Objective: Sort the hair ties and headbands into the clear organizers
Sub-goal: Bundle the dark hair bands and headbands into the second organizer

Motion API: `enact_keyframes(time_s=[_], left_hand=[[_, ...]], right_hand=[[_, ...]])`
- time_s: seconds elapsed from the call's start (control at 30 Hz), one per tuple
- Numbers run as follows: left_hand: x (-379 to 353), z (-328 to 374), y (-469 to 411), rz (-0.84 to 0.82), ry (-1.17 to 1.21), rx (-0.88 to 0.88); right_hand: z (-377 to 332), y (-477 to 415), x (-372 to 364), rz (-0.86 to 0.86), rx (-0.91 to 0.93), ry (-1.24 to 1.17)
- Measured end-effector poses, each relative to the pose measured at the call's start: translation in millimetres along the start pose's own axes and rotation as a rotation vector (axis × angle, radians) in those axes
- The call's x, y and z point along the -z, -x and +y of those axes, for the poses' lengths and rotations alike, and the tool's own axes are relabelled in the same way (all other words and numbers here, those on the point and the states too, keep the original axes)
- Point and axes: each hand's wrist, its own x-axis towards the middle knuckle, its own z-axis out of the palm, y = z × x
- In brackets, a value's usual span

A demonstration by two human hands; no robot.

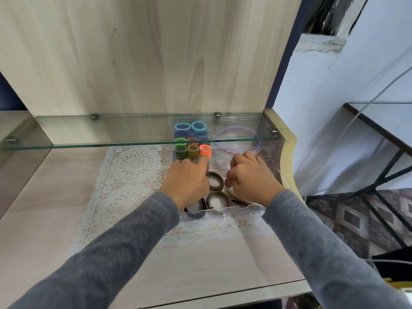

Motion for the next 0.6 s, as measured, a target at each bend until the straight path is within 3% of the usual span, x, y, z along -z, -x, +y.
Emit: enact_keyframes(time_s=[0.37, 0.6], left_hand=[[-0.2, 3.5, -2.3, -0.01, -0.045, 0.021], [0.4, 14.1, -4.5, -0.034, -0.156, 0.012]], right_hand=[[-7.1, 0.1, -15.7, 0.127, -0.035, 0.107], [-9.1, 0.0, -12.6, 0.075, -0.04, 0.108]])
